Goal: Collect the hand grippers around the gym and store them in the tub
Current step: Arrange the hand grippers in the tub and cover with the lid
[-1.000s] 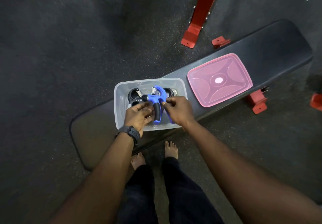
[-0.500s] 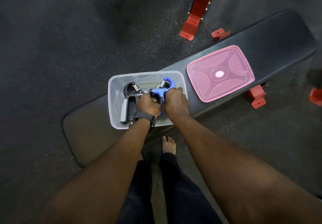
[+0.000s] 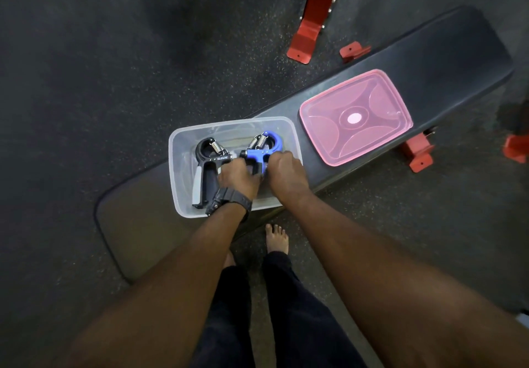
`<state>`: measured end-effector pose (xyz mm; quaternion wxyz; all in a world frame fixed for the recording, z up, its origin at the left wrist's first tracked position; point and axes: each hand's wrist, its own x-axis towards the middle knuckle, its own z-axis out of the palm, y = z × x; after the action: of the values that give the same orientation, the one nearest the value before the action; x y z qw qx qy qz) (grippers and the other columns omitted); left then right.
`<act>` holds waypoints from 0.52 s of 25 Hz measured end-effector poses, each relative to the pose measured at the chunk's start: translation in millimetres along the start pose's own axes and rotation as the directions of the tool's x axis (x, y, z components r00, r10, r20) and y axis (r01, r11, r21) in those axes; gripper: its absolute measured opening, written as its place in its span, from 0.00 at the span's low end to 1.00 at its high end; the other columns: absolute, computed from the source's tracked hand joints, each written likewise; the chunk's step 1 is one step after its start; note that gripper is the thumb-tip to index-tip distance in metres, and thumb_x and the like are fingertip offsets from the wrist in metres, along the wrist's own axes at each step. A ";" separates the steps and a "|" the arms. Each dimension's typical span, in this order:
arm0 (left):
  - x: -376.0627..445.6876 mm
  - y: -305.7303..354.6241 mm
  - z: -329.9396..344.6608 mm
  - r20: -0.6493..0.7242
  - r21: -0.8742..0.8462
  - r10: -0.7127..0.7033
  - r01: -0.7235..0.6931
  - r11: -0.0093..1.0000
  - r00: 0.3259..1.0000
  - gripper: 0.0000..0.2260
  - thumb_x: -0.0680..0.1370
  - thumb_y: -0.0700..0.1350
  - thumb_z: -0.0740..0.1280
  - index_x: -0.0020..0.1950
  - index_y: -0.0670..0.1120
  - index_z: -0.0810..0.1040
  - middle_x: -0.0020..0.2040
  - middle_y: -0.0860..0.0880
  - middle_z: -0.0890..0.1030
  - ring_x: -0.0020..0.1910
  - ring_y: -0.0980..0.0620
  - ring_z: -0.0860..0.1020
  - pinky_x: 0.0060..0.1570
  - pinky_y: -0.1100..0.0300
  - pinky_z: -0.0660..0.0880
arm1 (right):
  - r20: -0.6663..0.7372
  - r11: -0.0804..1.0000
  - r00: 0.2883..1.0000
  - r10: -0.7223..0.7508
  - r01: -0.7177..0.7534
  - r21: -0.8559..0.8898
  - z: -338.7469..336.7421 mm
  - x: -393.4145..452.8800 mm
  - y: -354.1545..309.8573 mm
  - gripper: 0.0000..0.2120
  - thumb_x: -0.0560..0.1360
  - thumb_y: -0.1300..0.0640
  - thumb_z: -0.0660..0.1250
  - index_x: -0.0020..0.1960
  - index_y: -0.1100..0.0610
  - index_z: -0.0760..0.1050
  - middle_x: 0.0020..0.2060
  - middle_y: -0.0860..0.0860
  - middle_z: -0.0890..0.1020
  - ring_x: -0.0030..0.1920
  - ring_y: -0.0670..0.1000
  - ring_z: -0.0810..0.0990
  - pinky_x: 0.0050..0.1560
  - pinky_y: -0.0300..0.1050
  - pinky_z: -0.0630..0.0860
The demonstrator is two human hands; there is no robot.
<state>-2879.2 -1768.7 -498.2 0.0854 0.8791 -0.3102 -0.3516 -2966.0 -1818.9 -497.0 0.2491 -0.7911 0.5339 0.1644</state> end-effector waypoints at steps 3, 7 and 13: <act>-9.5 21.7 -18.4 -0.144 -0.224 0.034 -0.066 0.972 0.989 0.14 0.75 0.50 0.69 0.58 0.47 0.80 0.52 0.43 0.85 0.55 0.40 0.81 0.53 0.52 0.76 | -0.082 0.983 0.996 -0.019 0.034 0.181 -36.3 1.1 12.6 0.15 0.77 0.54 0.66 0.61 0.58 0.78 0.55 0.60 0.83 0.57 0.63 0.81 0.54 0.51 0.76; -31.4 94.8 -25.4 -0.124 -0.483 0.162 -0.202 0.852 0.979 0.11 0.77 0.45 0.65 0.59 0.47 0.77 0.53 0.43 0.84 0.53 0.41 0.81 0.54 0.52 0.77 | -0.261 0.930 0.959 0.114 -0.010 0.368 -107.1 -8.2 73.8 0.15 0.75 0.50 0.70 0.59 0.56 0.81 0.51 0.54 0.86 0.54 0.56 0.83 0.57 0.48 0.77; -24.0 171.3 34.5 0.169 -0.633 0.112 0.021 0.774 0.979 0.16 0.78 0.40 0.63 0.66 0.42 0.72 0.61 0.40 0.79 0.61 0.39 0.77 0.64 0.50 0.73 | -0.212 0.758 0.873 0.438 -0.233 0.609 -136.6 15.4 206.3 0.13 0.74 0.51 0.72 0.55 0.56 0.82 0.47 0.56 0.87 0.50 0.56 0.85 0.59 0.53 0.79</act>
<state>-2998.9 -1887.7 -447.1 0.3528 0.7522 -0.2025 -0.5185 -3152.2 -1971.5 -437.9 0.3413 -0.5864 0.7279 -0.0987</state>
